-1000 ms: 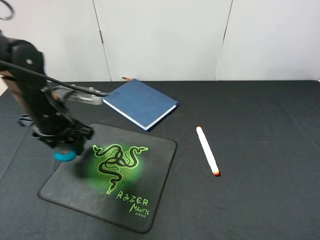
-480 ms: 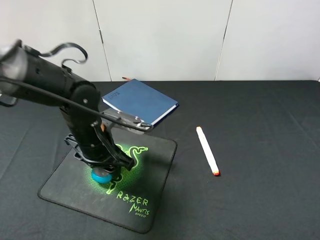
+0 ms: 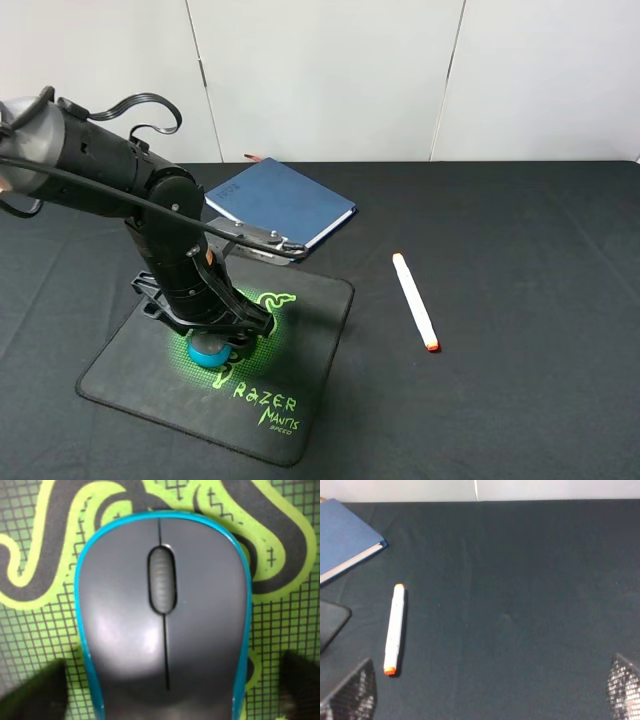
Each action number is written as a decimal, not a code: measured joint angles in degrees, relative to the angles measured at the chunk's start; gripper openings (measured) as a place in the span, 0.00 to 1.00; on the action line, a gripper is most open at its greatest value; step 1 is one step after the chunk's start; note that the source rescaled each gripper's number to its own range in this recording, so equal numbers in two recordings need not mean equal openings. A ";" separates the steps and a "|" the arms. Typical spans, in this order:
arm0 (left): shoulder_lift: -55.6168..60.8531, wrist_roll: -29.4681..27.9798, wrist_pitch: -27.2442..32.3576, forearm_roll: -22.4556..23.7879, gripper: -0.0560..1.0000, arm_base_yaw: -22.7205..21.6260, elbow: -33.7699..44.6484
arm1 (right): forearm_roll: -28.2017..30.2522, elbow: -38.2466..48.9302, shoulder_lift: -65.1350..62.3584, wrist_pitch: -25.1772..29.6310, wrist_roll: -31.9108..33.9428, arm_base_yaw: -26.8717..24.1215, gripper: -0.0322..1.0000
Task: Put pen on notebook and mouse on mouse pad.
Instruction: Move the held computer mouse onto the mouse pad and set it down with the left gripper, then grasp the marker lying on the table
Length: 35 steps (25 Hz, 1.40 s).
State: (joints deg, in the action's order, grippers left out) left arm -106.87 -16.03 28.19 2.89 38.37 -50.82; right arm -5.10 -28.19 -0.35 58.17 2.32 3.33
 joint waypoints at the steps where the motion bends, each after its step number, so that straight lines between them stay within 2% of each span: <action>1: 0.00 -0.07 0.12 0.00 0.89 0.00 0.00 | 0.00 0.00 0.00 0.00 0.00 0.00 1.00; 5: 0.00 -0.14 0.13 0.00 0.98 0.00 0.00 | 0.00 0.00 0.00 0.00 0.00 0.00 1.00; 8: 0.13 0.52 0.95 0.00 1.00 0.00 -0.04 | 0.00 0.00 0.00 0.00 0.00 0.00 1.00; 12: 3.72 1.37 5.20 0.13 1.00 0.00 -1.40 | 0.00 0.00 0.00 0.00 0.00 0.00 1.00; 16: 10.99 1.84 8.95 2.14 1.00 0.00 -3.35 | 0.00 0.00 0.00 0.00 0.00 0.00 1.00; 24: 28.66 1.84 19.26 9.60 1.00 0.00 -3.95 | 0.00 0.00 0.00 0.00 0.00 0.00 1.00; 31: 44.00 1.92 25.79 10.55 1.00 0.00 -3.79 | 0.00 0.00 0.00 0.00 0.00 0.00 1.00; 35: 52.89 1.92 27.50 10.61 0.99 0.00 -0.57 | 0.00 0.00 0.00 0.00 0.00 0.00 1.00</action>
State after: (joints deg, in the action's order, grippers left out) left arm -53.98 -14.11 55.69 13.49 38.37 -51.39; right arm -5.10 -28.19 -0.35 58.17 2.32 3.33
